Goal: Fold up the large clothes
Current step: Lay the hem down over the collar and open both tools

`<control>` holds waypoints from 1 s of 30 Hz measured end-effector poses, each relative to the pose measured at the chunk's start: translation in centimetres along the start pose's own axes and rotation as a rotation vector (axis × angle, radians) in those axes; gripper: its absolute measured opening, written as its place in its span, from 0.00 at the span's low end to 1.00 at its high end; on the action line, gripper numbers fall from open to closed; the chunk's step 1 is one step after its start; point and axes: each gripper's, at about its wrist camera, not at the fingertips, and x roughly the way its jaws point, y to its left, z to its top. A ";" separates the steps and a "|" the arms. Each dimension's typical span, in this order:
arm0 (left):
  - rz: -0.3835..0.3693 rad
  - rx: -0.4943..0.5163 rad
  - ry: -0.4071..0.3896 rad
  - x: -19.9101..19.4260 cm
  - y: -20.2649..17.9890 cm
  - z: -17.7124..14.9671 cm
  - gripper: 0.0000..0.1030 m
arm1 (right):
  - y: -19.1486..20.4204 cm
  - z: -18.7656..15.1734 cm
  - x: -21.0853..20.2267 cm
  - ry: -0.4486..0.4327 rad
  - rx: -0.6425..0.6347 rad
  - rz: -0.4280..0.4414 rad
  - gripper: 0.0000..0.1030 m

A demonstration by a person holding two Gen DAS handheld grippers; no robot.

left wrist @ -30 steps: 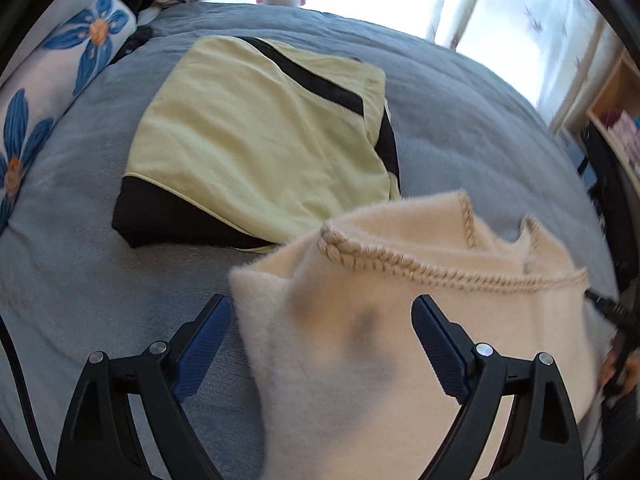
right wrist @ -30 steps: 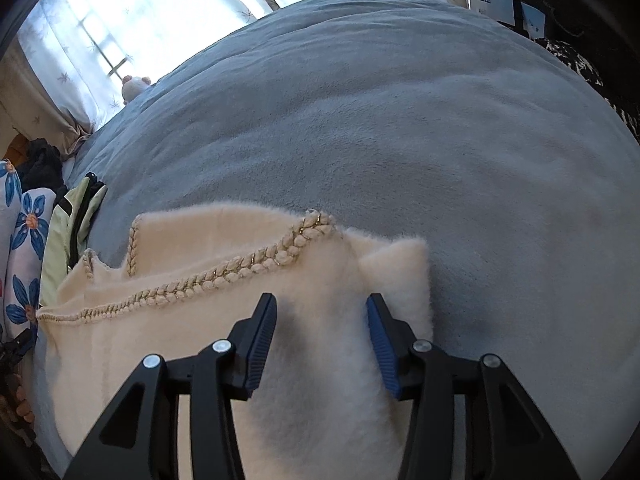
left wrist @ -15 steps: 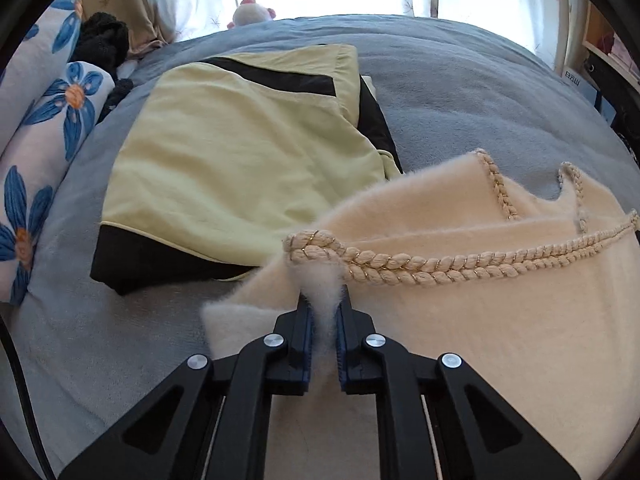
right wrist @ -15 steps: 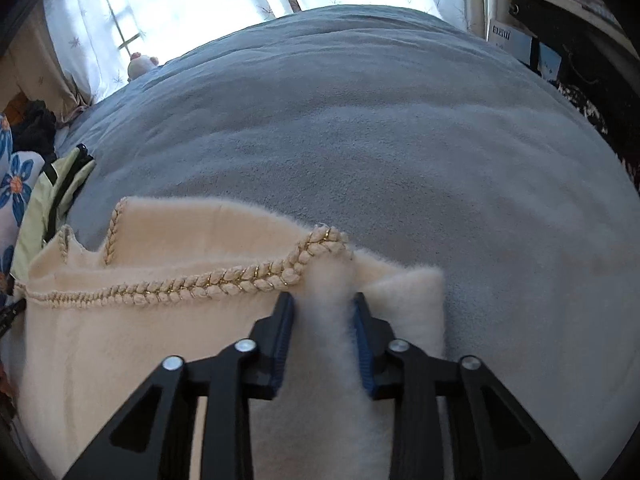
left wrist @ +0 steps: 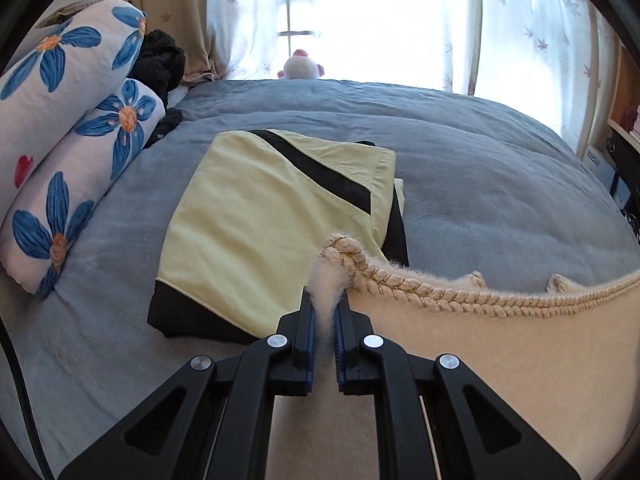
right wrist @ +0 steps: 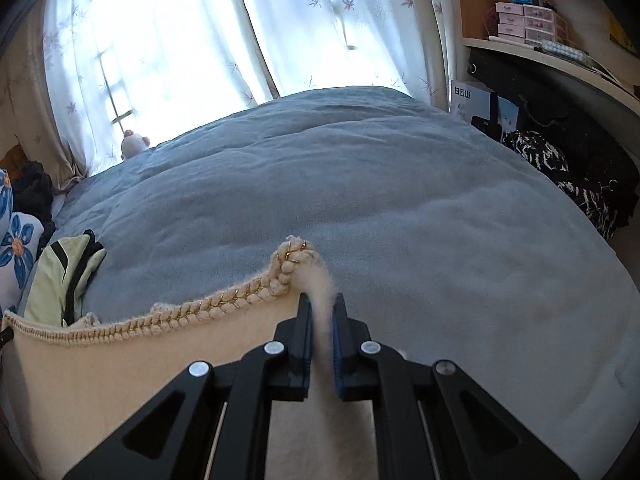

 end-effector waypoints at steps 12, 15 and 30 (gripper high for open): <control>0.069 0.015 0.093 9.4 -1.3 -3.3 0.07 | -0.3 -4.0 9.3 0.186 -0.002 -0.124 0.08; 0.051 -0.001 0.090 9.1 -0.9 -3.2 0.10 | -0.6 -3.7 8.9 0.196 -0.003 -0.115 0.10; -0.108 0.010 0.027 -0.6 -5.4 -5.1 0.27 | 12.6 -6.0 0.4 0.145 -0.184 0.152 0.20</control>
